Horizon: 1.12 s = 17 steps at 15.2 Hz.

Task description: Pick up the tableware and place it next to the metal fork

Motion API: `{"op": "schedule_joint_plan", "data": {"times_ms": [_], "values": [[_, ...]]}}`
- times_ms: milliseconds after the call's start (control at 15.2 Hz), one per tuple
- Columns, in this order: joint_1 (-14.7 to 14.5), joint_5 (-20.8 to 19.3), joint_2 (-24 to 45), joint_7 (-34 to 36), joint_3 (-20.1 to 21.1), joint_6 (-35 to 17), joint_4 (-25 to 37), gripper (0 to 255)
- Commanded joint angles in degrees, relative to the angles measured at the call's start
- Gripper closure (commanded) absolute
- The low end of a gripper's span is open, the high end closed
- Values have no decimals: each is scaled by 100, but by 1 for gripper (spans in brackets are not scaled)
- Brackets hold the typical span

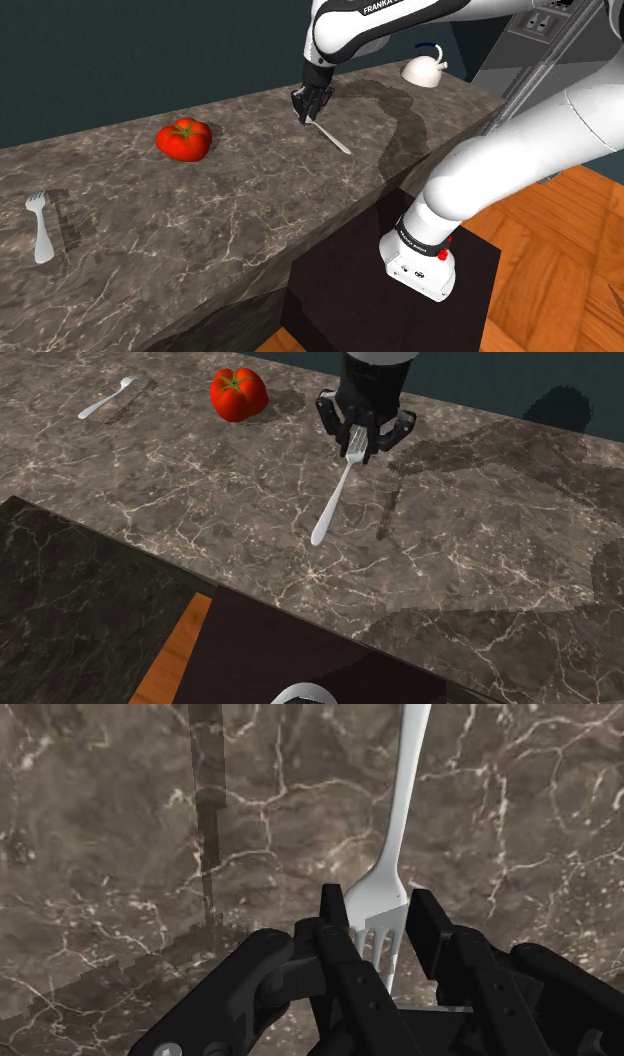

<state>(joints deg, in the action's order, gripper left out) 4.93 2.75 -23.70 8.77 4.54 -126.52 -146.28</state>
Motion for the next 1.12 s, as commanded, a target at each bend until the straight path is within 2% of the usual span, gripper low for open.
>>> {"op": "schedule_joint_plan", "data": {"times_ms": [0,528,1056], "values": [[6,-5,-51,-12,-13,144,90,255],[-419,139,635,1169,836,93,756,255],[-737,-114,1649,2408,1579,152,1823,255]]}}
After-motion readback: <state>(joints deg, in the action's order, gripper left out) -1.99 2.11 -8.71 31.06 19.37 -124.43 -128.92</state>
